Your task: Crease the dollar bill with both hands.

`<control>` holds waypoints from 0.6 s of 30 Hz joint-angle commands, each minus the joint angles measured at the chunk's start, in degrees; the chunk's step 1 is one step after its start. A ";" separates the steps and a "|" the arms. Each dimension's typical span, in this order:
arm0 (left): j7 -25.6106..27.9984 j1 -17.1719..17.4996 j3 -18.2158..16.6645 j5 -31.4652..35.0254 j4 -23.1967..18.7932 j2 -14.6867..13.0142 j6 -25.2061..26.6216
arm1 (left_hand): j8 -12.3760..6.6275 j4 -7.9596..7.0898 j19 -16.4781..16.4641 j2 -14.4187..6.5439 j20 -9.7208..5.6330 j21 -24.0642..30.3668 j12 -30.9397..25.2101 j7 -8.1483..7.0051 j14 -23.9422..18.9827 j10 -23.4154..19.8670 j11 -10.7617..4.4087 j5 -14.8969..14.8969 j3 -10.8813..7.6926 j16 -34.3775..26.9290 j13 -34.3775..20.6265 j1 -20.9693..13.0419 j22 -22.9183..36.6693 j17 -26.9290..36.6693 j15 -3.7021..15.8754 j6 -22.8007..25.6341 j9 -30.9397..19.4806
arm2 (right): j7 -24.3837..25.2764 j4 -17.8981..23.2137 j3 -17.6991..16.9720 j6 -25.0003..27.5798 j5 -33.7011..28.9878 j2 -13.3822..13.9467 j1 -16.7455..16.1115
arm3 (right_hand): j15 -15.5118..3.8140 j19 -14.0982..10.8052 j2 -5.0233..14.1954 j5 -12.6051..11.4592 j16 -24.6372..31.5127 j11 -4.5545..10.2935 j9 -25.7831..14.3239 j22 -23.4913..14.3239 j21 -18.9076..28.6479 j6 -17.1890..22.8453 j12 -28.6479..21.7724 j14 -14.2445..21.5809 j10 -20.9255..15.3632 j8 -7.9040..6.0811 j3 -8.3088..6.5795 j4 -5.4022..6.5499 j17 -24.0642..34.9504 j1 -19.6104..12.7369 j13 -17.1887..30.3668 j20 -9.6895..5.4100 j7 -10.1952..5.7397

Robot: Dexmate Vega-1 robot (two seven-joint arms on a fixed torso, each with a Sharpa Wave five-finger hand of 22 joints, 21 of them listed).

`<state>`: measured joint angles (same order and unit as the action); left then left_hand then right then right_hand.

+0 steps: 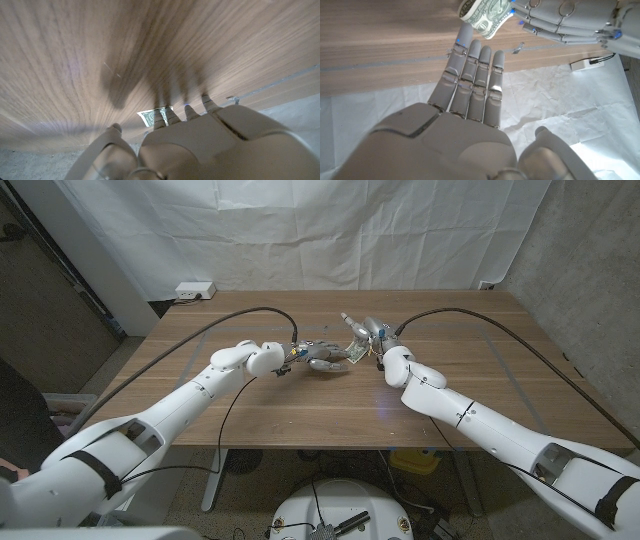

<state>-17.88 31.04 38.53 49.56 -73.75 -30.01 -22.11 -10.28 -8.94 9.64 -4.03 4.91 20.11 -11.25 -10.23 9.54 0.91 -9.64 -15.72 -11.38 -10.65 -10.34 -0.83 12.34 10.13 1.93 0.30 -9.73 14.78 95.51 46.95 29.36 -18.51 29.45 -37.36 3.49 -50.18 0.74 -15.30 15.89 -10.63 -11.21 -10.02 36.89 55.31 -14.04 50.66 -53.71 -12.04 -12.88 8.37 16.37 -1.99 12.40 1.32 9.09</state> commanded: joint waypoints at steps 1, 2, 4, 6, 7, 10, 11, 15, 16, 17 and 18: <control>2.38 1.39 -1.58 -1.39 -1.28 -0.35 0.06 | -0.38 0.16 9.21 -0.14 -0.27 0.53 -0.43 -0.09 -0.34 -0.23 0.42 -0.23 0.27 -0.09 -0.25 -0.60 0.10 0.06 3.15 0.09 -0.32 | 5.56 1.32 -5.17 -7.57 4.08 -0.18 -4.62 | -0.06 0.18 0.51 -0.59 -0.18 -0.18 -0.04 -0.30 -0.24 -0.85 0.37 -0.47 0.53 0.25 -0.08 -0.30 0.12 -0.23 0.32 -0.03 -0.27; 3.00 1.61 -1.86 -1.59 -1.39 -0.39 -0.01 | -0.49 0.17 9.21 -0.16 -0.25 0.54 -0.47 -0.03 -0.56 -0.31 0.46 -0.23 0.27 -0.16 -0.25 -0.63 0.09 0.05 3.12 0.35 -0.32 | 6.11 1.23 -5.59 -8.01 4.44 -0.36 -4.96 | -0.15 0.25 0.57 -0.61 -0.23 -0.13 -0.05 -0.30 -0.31 -1.05 0.43 -0.62 0.69 0.32 -0.11 -0.35 0.12 -0.31 0.35 -0.03 -0.37; 5.04 2.09 -2.50 -2.16 -1.33 -0.51 -0.77 | -0.62 0.27 8.14 -0.41 -0.02 0.95 -0.84 0.12 -1.80 -1.26 1.41 -0.29 0.22 -0.50 -0.28 -0.84 0.06 0.02 2.98 0.81 -0.34 | 7.55 0.55 -6.74 -10.43 5.73 -0.79 -5.86 | -0.19 0.28 0.61 -0.62 -0.25 -0.18 -0.06 -0.30 -0.34 -1.10 0.43 -0.68 0.71 0.34 -0.14 -0.38 0.12 -0.36 0.37 -0.06 -0.37; 6.20 2.42 -2.86 -2.20 -1.66 -0.63 -0.95 | -0.87 0.41 6.65 -0.74 0.01 1.51 -1.10 0.10 -3.05 -2.02 1.70 -0.35 0.06 -0.75 -0.32 -1.14 0.00 -0.03 3.09 1.55 -0.37 | 8.89 -0.24 -8.01 -12.64 7.32 -1.46 -6.71 | -0.27 0.29 0.68 -0.64 -0.25 -0.14 -0.06 -0.31 -0.38 -1.14 0.44 -0.67 0.75 0.35 -0.18 -0.42 0.12 -0.45 0.40 -0.04 -0.37; 6.81 2.60 -3.04 -2.28 -1.75 -0.65 -1.08 | -0.92 0.49 6.37 -0.87 0.06 1.60 -1.35 0.04 -3.44 -2.73 2.42 -0.37 -0.02 -0.76 -0.34 -1.29 -0.03 -0.05 3.13 1.82 -0.39 | 9.31 -0.89 -8.75 -14.48 8.51 -1.75 -7.14 | -0.27 0.27 0.70 -0.65 -0.24 -0.13 -0.07 -0.31 -0.38 -1.10 0.44 -0.65 0.75 0.33 -0.19 -0.43 0.12 -0.47 0.41 -0.03 -0.36; 8.17 3.05 -3.63 -3.16 -1.57 -0.52 -1.61 | -1.04 0.57 5.76 -1.03 0.21 1.82 -1.51 0.10 -4.15 -3.26 2.74 -0.39 -0.11 -0.86 -0.37 -1.47 -0.07 -0.06 2.66 2.31 -0.41 | 11.37 -2.04 -9.75 -17.09 9.36 -2.43 -7.93 | -0.06 0.32 0.80 -0.68 -0.30 -0.18 -0.08 -0.32 -0.46 -1.21 0.42 -0.81 0.74 0.36 -0.25 -0.52 0.12 -0.62 0.46 0.00 -0.35; 8.74 3.22 -3.82 -3.39 -1.48 -0.48 -1.78 | -1.16 0.60 5.57 -1.11 0.28 1.88 -1.54 0.14 -4.45 -3.40 2.87 -0.40 -0.16 -0.89 -0.38 -1.55 -0.09 -0.06 2.67 2.72 -0.42 | 11.77 -2.18 -10.18 -17.53 9.88 -2.67 -8.23 | -0.02 0.32 0.84 -0.69 -0.31 -0.19 -0.08 -0.32 -0.48 -1.21 0.42 -0.85 0.75 0.36 -0.28 -0.55 0.12 -0.68 0.48 0.00 -0.37; 10.56 3.54 -4.35 -3.82 -1.03 -0.33 -2.09 | -1.19 0.71 4.66 -1.32 0.37 2.20 -1.56 0.06 -5.65 -3.64 3.18 -0.41 -0.31 -1.12 -0.42 -1.79 -0.14 -0.06 2.53 3.12 -0.44 | 13.29 -3.00 -10.81 -19.17 10.31 -3.17 -8.76 | -0.16 0.44 1.00 -0.73 -0.34 -0.14 -0.10 -0.33 -0.62 -1.27 0.46 -0.92 0.92 0.37 -0.41 -0.72 0.12 -0.97 0.57 0.05 -0.31; 11.16 3.60 -4.57 -4.14 -0.73 -0.15 -2.17 | -1.18 0.73 4.63 -1.36 0.35 2.21 -1.56 -0.02 -5.82 -3.65 3.18 -0.41 -0.34 -1.14 -0.42 -1.83 -0.15 -0.06 2.48 3.16 -0.45 | 13.68 -3.39 -11.07 -19.86 10.68 -3.41 -8.93 | -0.18 0.49 1.04 -0.74 -0.36 -0.24 -0.10 -0.33 -0.66 -1.25 0.42 -0.98 0.83 0.36 -0.45 -0.76 0.12 -1.05 0.59 0.06 -0.29; 11.54 3.63 -4.60 -4.00 -0.76 -0.16 -2.18 | -1.17 0.74 4.60 -1.37 0.34 2.22 -1.56 0.00 -5.85 -3.67 3.21 -0.41 -0.35 -1.13 -0.42 -1.85 -0.15 -0.06 2.49 3.16 -0.45 | 13.70 -3.56 -11.08 -20.28 10.70 -3.35 -8.96 | -0.16 0.50 1.06 -0.74 -0.36 -0.22 -0.11 -0.34 -0.68 -1.26 0.42 -0.98 0.84 0.36 -0.47 -0.79 0.12 -1.09 0.60 0.05 -0.24; 11.68 3.67 -4.66 -4.10 -0.79 -0.15 -2.22 | -1.18 0.76 4.59 -1.39 0.35 2.22 -1.61 0.03 -5.85 -3.81 3.17 -0.41 -0.37 -1.10 -0.43 -1.88 -0.16 -0.06 2.49 3.20 -0.45 | 13.90 -3.65 -11.28 -20.37 11.01 -3.58 -9.09 | -0.17 0.50 1.09 -0.75 -0.37 -0.25 -0.11 -0.34 -0.71 -1.26 0.41 -1.00 0.85 0.35 -0.49 -0.83 0.11 -1.16 0.62 0.08 -0.23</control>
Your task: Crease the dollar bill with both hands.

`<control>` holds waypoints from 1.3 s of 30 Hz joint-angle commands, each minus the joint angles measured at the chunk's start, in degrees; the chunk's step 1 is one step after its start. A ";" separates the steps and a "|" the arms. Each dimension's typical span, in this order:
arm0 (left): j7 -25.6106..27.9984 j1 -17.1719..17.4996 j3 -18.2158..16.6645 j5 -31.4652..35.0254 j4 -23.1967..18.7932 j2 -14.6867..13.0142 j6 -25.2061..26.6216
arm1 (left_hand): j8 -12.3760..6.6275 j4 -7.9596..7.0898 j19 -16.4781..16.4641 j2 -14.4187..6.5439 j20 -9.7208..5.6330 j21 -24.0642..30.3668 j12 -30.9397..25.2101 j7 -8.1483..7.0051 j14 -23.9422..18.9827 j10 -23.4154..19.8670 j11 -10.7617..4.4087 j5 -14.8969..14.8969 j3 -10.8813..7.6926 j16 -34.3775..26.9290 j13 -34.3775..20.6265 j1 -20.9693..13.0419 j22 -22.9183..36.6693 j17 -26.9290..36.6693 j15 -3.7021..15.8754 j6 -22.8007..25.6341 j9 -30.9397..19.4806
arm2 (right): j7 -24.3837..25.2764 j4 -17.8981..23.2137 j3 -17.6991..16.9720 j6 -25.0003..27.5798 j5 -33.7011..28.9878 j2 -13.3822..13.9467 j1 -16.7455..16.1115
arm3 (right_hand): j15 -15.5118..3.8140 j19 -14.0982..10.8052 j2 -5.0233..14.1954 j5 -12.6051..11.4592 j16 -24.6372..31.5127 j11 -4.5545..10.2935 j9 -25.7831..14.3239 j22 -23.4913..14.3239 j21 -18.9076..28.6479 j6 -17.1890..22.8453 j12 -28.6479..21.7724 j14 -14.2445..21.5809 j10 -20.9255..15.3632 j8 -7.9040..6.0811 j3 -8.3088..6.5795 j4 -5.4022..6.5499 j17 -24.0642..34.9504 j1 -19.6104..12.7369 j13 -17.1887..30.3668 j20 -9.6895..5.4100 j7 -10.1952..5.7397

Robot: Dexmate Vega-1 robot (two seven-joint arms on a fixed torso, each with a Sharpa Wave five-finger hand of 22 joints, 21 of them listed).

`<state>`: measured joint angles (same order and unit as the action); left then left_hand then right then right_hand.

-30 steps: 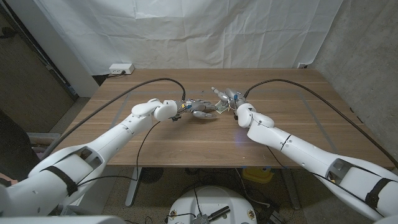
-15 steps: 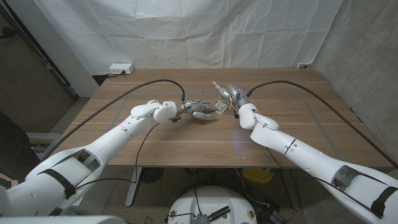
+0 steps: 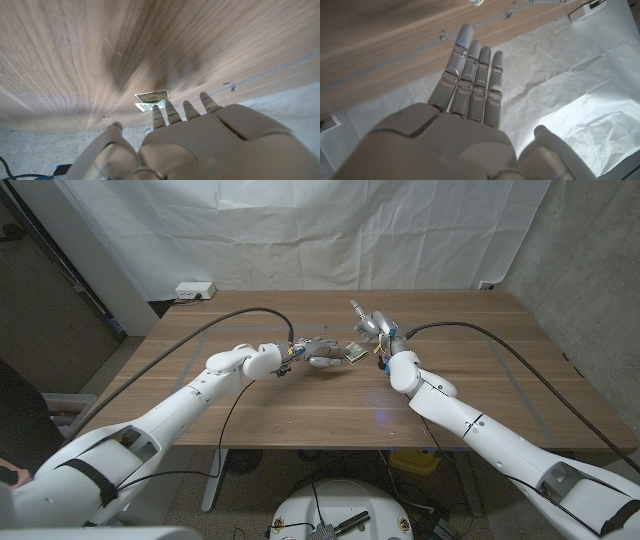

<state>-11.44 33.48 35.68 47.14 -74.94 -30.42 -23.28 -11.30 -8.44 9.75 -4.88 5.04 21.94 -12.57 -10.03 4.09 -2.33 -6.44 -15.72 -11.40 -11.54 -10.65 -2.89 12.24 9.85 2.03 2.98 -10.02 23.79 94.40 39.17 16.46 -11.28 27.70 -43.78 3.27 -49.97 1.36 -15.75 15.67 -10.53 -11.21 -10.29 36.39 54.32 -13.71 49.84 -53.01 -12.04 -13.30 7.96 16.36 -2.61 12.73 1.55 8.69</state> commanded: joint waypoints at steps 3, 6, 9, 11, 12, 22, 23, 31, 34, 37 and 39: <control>6.02 1.60 -2.34 -2.73 0.53 0.44 -1.41 | -0.20 0.33 4.13 -0.62 0.25 0.51 -0.28 -0.19 -0.86 -0.67 0.17 -0.41 -0.43 -0.26 -0.12 0.05 -0.09 0.21 2.35 0.80 -0.17 | 5.21 -2.94 -3.98 -8.92 4.60 -2.04 -3.07 | 0.10 0.28 0.55 -0.31 -0.14 -0.40 -0.12 -0.07 -0.28 -0.30 0.05 -0.15 0.10 0.35 -0.16 -0.55 0.11 -0.74 0.36 -0.13 0.29; 6.54 2.09 -3.25 -4.85 1.03 0.81 -1.86 | -0.16 0.39 3.86 -0.67 0.21 0.59 -0.27 -0.20 -1.01 -0.71 0.17 -0.41 -0.48 -0.22 -0.13 -0.06 -0.11 0.21 2.37 0.82 -0.17 | 5.44 -3.45 -4.60 -10.69 5.75 -2.34 -3.50 | 0.09 0.33 0.57 -0.31 -0.12 -0.48 -0.13 -0.08 -0.34 -0.25 0.03 -0.08 0.09 0.33 -0.19 -0.62 0.10 -0.85 0.40 -0.12 0.29; 6.67 2.52 -4.27 -7.59 1.80 1.29 -2.43 | -0.07 0.48 3.71 -0.71 0.27 0.63 -0.13 -0.28 -1.20 -0.46 0.28 -0.41 -0.57 -0.17 -0.14 -0.21 -0.14 0.21 2.37 0.75 -0.17 | 5.83 -3.98 -5.08 -12.01 6.63 -2.76 -3.84 | 0.18 0.33 0.59 -0.31 -0.13 -0.48 -0.13 -0.08 -0.39 -0.26 0.03 -0.11 0.12 0.32 -0.23 -0.70 0.09 -0.97 0.44 -0.10 0.32; 6.82 2.81 -4.78 -8.86 2.01 1.49 -2.65 | 0.00 0.52 3.65 -0.73 0.23 0.64 -0.12 -0.31 -1.25 -0.47 0.27 -0.40 -0.60 -0.14 -0.14 -0.27 -0.15 0.21 2.38 0.64 -0.17 | 6.11 -4.31 -5.28 -12.85 6.99 -2.98 -4.01 | 0.15 0.37 0.59 -0.31 -0.15 -0.51 -0.14 -0.08 -0.43 -0.31 0.04 -0.16 0.14 0.34 -0.24 -0.74 0.09 -1.02 0.45 -0.08 0.29; 6.71 2.92 -5.06 -9.78 2.25 1.64 -2.86 | 0.02 0.53 3.64 -0.74 0.23 0.64 -0.11 -0.33 -1.27 -0.45 0.25 -0.40 -0.61 -0.13 -0.14 -0.29 -0.16 0.21 2.34 0.61 -0.18 | 6.25 -4.46 -5.50 -13.33 7.39 -3.17 -4.17 | 0.07 0.40 0.59 -0.31 -0.16 -0.54 -0.14 -0.08 -0.47 -0.32 0.05 -0.18 0.18 0.34 -0.26 -0.79 0.08 -1.08 0.47 -0.05 0.33; 7.29 4.30 -8.40 -19.74 5.78 3.71 -5.82 | 0.27 0.91 4.73 -0.79 0.56 0.12 0.39 -0.20 -1.26 0.56 0.58 -0.33 -0.89 0.31 -0.17 -0.88 -0.27 0.21 1.76 0.35 -0.18 | 8.98 -6.23 -6.88 -18.43 8.31 -4.15 -5.11 | 0.33 2.56 1.01 -0.24 -1.52 -0.49 -0.21 0.01 -2.02 -2.26 1.01 -3.27 2.69 0.90 -0.79 -1.64 -0.19 -2.39 0.68 0.54 0.13; 7.44 4.32 -8.58 -20.37 6.17 3.86 -6.21 | 0.31 0.99 5.86 -0.80 0.89 -0.35 0.41 -0.21 -1.23 0.55 0.56 -0.29 -0.96 0.43 -0.18 -1.01 -0.29 0.23 1.60 0.35 -0.18 | 9.28 -6.42 -6.96 -18.84 8.26 -4.23 -5.14 | 0.44 2.89 1.13 -0.21 -1.67 -0.41 -0.22 0.03 -2.27 -2.85 1.16 -3.54 3.12 1.07 -0.84 -1.65 -0.28 -2.43 0.71 0.56 0.06; 6.38 3.77 -9.82 -26.47 10.06 5.32 -9.41 | 0.65 1.11 5.61 -0.81 1.08 -0.29 0.82 -0.07 -0.86 1.54 0.82 -0.20 -1.07 0.71 -0.19 -1.22 -0.30 0.26 0.99 -0.42 -0.18 | 11.16 -8.79 -8.29 -23.64 9.95 -5.93 -5.36 | 0.46 4.35 1.81 0.04 -3.16 -0.24 -0.28 0.19 -3.75 -5.84 2.03 -6.59 5.75 1.49 -1.19 -1.77 -1.00 -2.77 0.60 0.61 -0.40; 5.48 3.63 -10.32 -29.14 11.57 5.81 -11.06 | 0.98 1.18 5.72 -0.83 1.12 -0.36 0.93 0.41 -0.59 1.90 1.12 -0.12 -1.15 0.85 -0.19 -1.34 -0.31 0.28 1.00 -1.43 -0.18 | 11.55 -8.92 -8.59 -24.84 10.14 -6.10 -5.56 | 0.47 4.49 2.09 0.07 -3.48 -0.37 -0.29 0.22 -4.00 -6.40 2.25 -7.38 6.45 1.53 -1.34 -1.78 -1.14 -2.87 0.55 0.67 -0.46; 4.11 3.88 -11.00 -31.77 11.98 5.83 -12.11 | 1.05 1.22 6.22 -0.83 1.18 -0.58 1.11 0.73 -0.40 2.42 1.17 -0.07 -1.19 0.93 -0.20 -1.40 -0.31 0.29 0.98 -1.82 -0.17 | 11.58 -8.92 -9.15 -26.38 11.14 -6.41 -5.98 | 0.37 5.11 2.27 0.11 -3.74 -0.42 -0.30 0.24 -4.44 -6.89 2.32 -8.05 6.82 1.53 -1.43 -1.77 -1.26 -2.91 0.50 0.56 -0.56; 3.69 4.21 -11.54 -33.06 11.96 5.77 -12.51 | 1.10 1.23 6.16 -0.83 1.16 -0.56 1.17 0.80 -0.25 2.63 1.37 -0.04 -1.21 0.99 -0.20 -1.44 -0.31 0.30 1.03 -2.07 -0.17 | 11.42 -9.25 -9.46 -27.90 11.72 -6.49 -6.16 | 0.60 5.55 2.36 0.15 -3.89 -0.36 -0.30 0.27 -4.76 -7.16 2.34 -8.47 7.03 1.50 -1.48 -1.77 -1.36 -2.94 0.46 0.71 -0.59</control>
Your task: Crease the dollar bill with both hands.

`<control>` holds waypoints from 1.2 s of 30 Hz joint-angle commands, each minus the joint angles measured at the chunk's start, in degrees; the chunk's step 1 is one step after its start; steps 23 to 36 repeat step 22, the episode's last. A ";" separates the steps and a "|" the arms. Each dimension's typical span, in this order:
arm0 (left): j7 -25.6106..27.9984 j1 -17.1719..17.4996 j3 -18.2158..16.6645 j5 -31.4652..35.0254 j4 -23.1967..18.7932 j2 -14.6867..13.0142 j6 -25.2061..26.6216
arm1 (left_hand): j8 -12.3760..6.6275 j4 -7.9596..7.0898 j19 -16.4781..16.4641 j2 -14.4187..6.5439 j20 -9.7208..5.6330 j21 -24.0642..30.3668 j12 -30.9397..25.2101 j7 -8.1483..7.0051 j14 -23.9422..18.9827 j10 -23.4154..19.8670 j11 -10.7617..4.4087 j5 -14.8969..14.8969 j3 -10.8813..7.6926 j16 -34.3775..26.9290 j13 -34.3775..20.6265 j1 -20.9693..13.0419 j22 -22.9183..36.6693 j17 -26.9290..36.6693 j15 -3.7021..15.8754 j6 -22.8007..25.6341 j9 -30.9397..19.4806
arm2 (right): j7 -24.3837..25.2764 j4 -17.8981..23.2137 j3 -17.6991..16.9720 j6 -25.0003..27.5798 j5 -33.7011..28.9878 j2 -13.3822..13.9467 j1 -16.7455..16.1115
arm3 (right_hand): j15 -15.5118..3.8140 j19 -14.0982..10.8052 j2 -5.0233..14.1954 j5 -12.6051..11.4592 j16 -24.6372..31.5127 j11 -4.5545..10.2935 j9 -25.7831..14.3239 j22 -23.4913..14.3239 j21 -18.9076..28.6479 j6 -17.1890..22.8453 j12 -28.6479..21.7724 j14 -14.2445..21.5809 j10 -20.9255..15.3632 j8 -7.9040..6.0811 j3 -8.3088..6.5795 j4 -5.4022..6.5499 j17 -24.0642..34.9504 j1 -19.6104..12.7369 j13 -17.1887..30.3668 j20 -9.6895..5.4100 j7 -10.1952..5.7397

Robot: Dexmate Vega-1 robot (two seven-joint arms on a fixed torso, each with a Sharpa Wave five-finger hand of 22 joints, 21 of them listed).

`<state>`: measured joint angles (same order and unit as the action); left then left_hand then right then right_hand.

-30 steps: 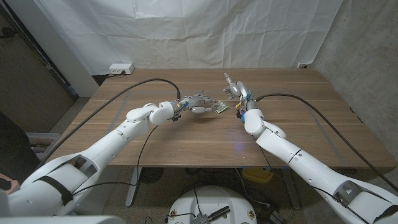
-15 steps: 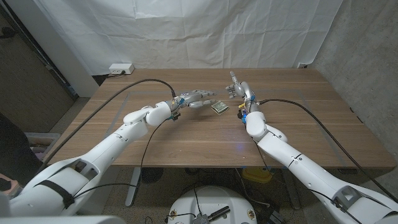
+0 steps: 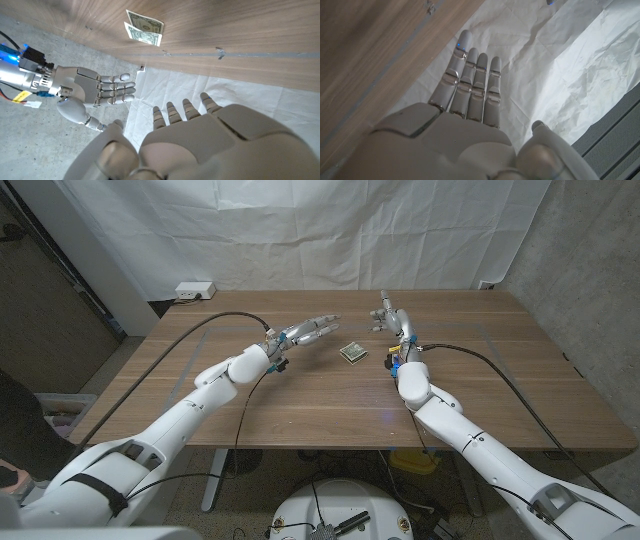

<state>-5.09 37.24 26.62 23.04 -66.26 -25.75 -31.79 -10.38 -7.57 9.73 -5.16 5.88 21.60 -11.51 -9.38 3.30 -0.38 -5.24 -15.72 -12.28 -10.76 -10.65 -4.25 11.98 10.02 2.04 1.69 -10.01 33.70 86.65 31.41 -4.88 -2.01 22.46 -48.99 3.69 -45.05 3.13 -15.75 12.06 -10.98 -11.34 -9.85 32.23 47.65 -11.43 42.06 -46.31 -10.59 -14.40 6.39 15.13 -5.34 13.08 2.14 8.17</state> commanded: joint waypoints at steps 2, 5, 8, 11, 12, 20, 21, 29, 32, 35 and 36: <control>-3.28 0.75 -2.94 -10.13 3.06 0.96 -4.10 | 0.19 0.38 6.15 -0.56 0.28 -0.21 0.14 0.18 0.59 0.82 0.42 -0.01 -0.35 0.22 -0.20 -0.10 -0.05 0.13 0.98 -0.95 -0.18 | 1.43 -1.29 -2.00 -6.88 2.79 -1.24 -1.17 | 0.13 1.01 0.70 0.19 -0.35 0.02 -0.18 -0.15 -0.90 -0.77 0.15 -0.93 0.71 0.02 -0.44 -0.19 -0.22 -0.24 0.07 0.30 -0.12; -4.32 1.13 -3.48 -11.81 2.84 0.78 -4.28 | 0.28 0.41 5.77 -0.56 0.38 -0.08 0.22 0.12 0.92 1.12 0.49 0.03 -0.38 0.34 -0.20 -0.16 -0.05 0.14 1.08 -1.40 -0.17 | 1.59 -0.55 -2.07 -5.81 2.19 -0.93 -1.24 | 0.15 1.27 0.78 0.24 -0.45 0.31 -0.18 -0.12 -1.18 -0.94 0.17 -1.25 0.96 -0.06 -0.51 -0.21 -0.34 -0.30 0.02 0.38 -0.29; -5.00 1.49 -3.93 -13.20 2.90 0.71 -4.81 | 0.28 0.47 5.32 -0.58 0.43 0.07 0.35 0.26 1.91 1.66 0.38 0.11 -0.45 0.63 -0.19 -0.27 -0.05 0.13 1.05 -1.88 -0.16 | 1.77 -0.14 -2.14 -5.26 1.77 -0.79 -1.29 | 0.17 1.40 0.82 0.27 -0.52 0.26 -0.19 -0.11 -1.35 -0.97 0.10 -1.49 0.92 -0.13 -0.55 -0.24 -0.42 -0.35 0.00 0.33 -0.40; -5.90 1.45 -4.14 -14.23 3.34 0.47 -5.83 | 0.34 0.52 5.56 -0.59 0.45 -0.04 0.40 0.50 2.12 1.99 0.62 0.16 -0.50 0.63 -0.19 -0.35 -0.05 0.12 0.98 -2.37 -0.15 | 2.03 0.37 -2.58 -5.25 1.94 -0.69 -1.70 | 0.12 1.67 0.83 0.30 -0.51 0.41 -0.19 -0.09 -1.59 -0.97 0.04 -1.52 0.92 -0.22 -0.59 -0.29 -0.51 -0.42 -0.03 0.36 -0.37; -5.95 1.46 -4.24 -14.36 3.43 0.37 -6.25 | 0.35 0.53 5.56 -0.59 0.45 -0.04 0.42 0.59 2.22 2.08 0.68 0.17 -0.51 0.65 -0.19 -0.36 -0.05 0.12 1.00 -2.44 -0.15 | 1.42 -0.14 -3.02 -6.88 3.28 -0.90 -1.87 | 0.06 1.74 0.83 0.31 -0.50 0.41 -0.19 -0.08 -1.65 -1.00 0.02 -1.52 0.90 -0.23 -0.60 -0.30 -0.53 -0.43 -0.04 0.38 -0.39; -7.83 2.71 -5.22 -16.40 1.71 -0.77 -4.96 | 0.36 0.59 5.94 -0.59 0.27 -0.22 0.41 1.02 2.61 2.41 0.77 0.27 -0.58 0.64 -0.18 -0.47 -0.05 0.10 1.23 -3.08 -0.13 | 3.92 -0.25 -4.54 -10.43 3.85 -2.08 -3.80 | 0.11 1.75 0.85 0.38 -0.37 0.26 -0.19 -0.05 -2.01 -0.47 -0.42 -1.31 0.05 -0.60 -0.69 -0.40 -0.76 -0.56 -0.11 0.45 -0.41; -8.19 2.98 -5.37 -16.87 1.26 -0.86 -4.42 | 0.40 0.60 5.97 -0.59 0.26 -0.24 0.42 1.10 2.63 2.47 0.75 0.29 -0.58 0.62 -0.18 -0.49 -0.05 0.10 1.23 -3.29 -0.13 | 4.20 -0.14 -4.57 -10.35 3.57 -2.13 -3.83 | 0.07 1.74 0.87 0.38 -0.35 0.31 -0.19 -0.05 -2.03 -0.42 -0.44 -1.27 0.01 -0.63 -0.71 -0.41 -0.78 -0.59 -0.11 0.45 -0.38; -8.59 3.31 -5.52 -17.34 0.68 -1.02 -3.85 | 0.45 0.60 5.94 -0.58 0.21 -0.23 0.41 1.12 2.68 2.50 0.78 0.30 -0.59 0.62 -0.18 -0.50 -0.05 0.10 1.25 -3.52 -0.12 | 4.40 0.04 -4.62 -10.06 3.32 -2.13 -3.83 | 0.04 1.71 0.91 0.39 -0.33 0.28 -0.20 -0.04 -2.07 -0.40 -0.47 -1.22 -0.05 -0.65 -0.75 -0.43 -0.80 -0.63 -0.12 0.46 -0.34; -8.59 3.31 -5.52 -17.34 0.68 -1.02 -3.85 | 0.45 0.60 5.94 -0.58 0.21 -0.23 0.41 1.12 2.68 2.50 0.78 0.30 -0.59 0.62 -0.18 -0.50 -0.05 0.10 1.25 -3.52 -0.12 | 4.40 0.04 -4.62 -10.06 3.32 -2.13 -3.83 | 0.04 1.71 0.91 0.39 -0.33 0.28 -0.20 -0.04 -2.07 -0.40 -0.47 -1.22 -0.05 -0.65 -0.75 -0.43 -0.80 -0.63 -0.12 0.46 -0.34; -8.59 3.31 -5.52 -17.34 0.68 -1.02 -3.85 | 0.45 0.60 5.94 -0.58 0.21 -0.23 0.41 1.12 2.68 2.50 0.78 0.30 -0.59 0.62 -0.18 -0.50 -0.05 0.10 1.25 -3.52 -0.12 | 4.40 0.04 -4.62 -10.06 3.32 -2.13 -3.83 | 0.04 1.71 0.91 0.39 -0.33 0.28 -0.20 -0.04 -2.07 -0.40 -0.47 -1.22 -0.05 -0.65 -0.75 -0.43 -0.80 -0.63 -0.12 0.46 -0.34; -8.59 3.31 -5.52 -17.34 0.68 -1.02 -3.85 | 0.45 0.60 5.94 -0.58 0.21 -0.23 0.41 1.12 2.68 2.50 0.78 0.30 -0.59 0.62 -0.18 -0.50 -0.05 0.10 1.25 -3.52 -0.12 | 4.40 0.04 -4.62 -10.06 3.32 -2.13 -3.83 | 0.04 1.71 0.91 0.39 -0.33 0.28 -0.20 -0.04 -2.07 -0.40 -0.47 -1.22 -0.05 -0.65 -0.75 -0.43 -0.80 -0.63 -0.12 0.46 -0.34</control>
